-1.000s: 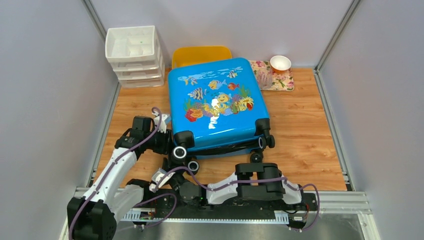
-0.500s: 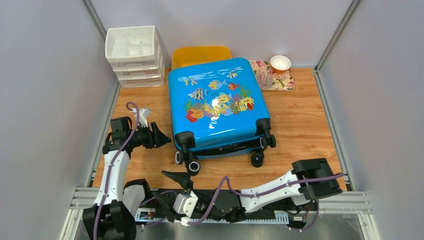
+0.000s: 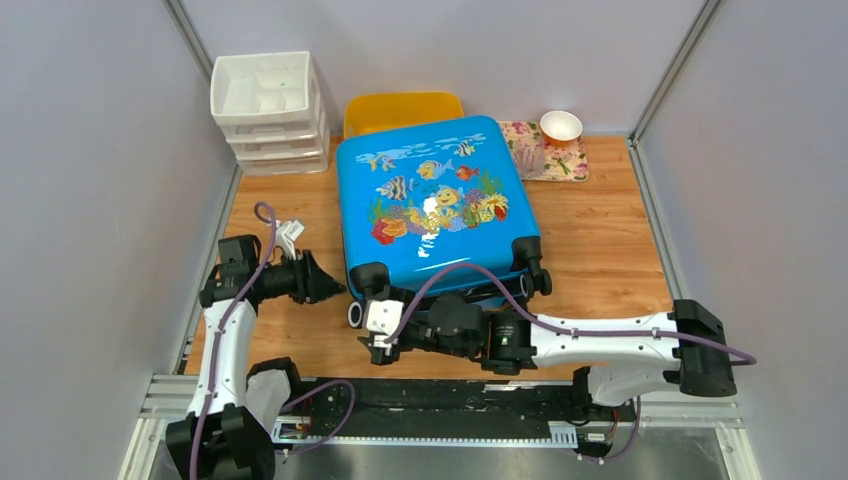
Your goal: Open, take out, and arrange the luggage
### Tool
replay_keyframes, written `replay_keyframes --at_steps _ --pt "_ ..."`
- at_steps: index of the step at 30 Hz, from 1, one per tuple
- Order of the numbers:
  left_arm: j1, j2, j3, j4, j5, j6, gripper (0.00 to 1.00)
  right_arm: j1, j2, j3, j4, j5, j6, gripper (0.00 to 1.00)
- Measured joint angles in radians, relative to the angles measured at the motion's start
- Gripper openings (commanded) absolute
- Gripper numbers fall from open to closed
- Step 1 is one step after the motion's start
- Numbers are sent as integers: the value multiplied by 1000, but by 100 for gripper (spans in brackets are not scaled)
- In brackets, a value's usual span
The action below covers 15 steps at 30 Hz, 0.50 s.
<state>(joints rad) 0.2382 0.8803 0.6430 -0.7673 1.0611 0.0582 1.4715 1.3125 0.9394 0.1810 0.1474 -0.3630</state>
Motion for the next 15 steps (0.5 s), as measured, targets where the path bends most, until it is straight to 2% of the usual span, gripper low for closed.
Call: replay_keyframes --at_steps 4,10,15 --pt "0 -8 -21 56 12 -49 47 -59 -5 0 -77 -50 -15 70" --pt "-41 -2 -117 243 -18 -196 43 -135 55 0 -102 -71 -49 68" --pt "-99 89 -118 419 -78 -295 43 -188 93 5 -111 -120 -46 66"
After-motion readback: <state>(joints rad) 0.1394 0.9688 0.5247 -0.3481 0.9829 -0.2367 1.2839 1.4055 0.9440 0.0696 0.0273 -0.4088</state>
